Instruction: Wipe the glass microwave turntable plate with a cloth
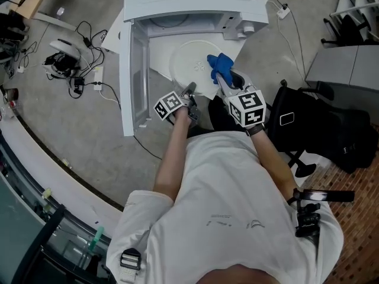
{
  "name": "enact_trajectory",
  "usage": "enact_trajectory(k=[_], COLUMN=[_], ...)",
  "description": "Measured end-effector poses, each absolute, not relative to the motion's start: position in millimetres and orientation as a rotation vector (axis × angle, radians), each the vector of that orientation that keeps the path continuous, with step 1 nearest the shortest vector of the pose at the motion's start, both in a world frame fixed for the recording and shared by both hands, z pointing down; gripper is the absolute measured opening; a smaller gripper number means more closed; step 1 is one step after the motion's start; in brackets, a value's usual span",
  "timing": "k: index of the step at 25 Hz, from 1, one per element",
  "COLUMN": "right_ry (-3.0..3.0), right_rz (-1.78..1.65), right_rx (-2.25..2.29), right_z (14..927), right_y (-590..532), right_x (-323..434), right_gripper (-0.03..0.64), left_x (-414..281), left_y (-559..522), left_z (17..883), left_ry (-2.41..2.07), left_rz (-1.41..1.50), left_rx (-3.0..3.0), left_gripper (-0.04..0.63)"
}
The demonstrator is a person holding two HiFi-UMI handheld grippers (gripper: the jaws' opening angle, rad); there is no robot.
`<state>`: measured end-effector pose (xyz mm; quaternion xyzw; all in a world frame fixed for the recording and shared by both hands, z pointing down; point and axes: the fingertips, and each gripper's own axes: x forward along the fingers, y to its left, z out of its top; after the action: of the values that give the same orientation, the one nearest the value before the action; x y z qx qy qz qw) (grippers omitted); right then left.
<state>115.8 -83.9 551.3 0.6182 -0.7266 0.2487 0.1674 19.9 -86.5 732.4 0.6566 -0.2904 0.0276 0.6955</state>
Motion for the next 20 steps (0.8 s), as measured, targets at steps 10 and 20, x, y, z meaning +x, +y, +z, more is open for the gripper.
enact_trajectory(k=[10,20], right_ry=[-2.111,-2.154], right_rz=[0.709,0.700], right_rx=[1.697,1.678], right_z=[554.3,550.6], right_y=[-100.1,-116.4], right_x=[112.4,120.9], right_gripper=[0.095,0.095], left_x=[26.4,21.8], left_y=[-78.0,-72.6], left_z=[726.0,730.2], left_ry=[-0.847,-0.841], left_rz=[0.319,0.349], left_rx=[1.546,1.428], left_gripper=[0.153,0.153])
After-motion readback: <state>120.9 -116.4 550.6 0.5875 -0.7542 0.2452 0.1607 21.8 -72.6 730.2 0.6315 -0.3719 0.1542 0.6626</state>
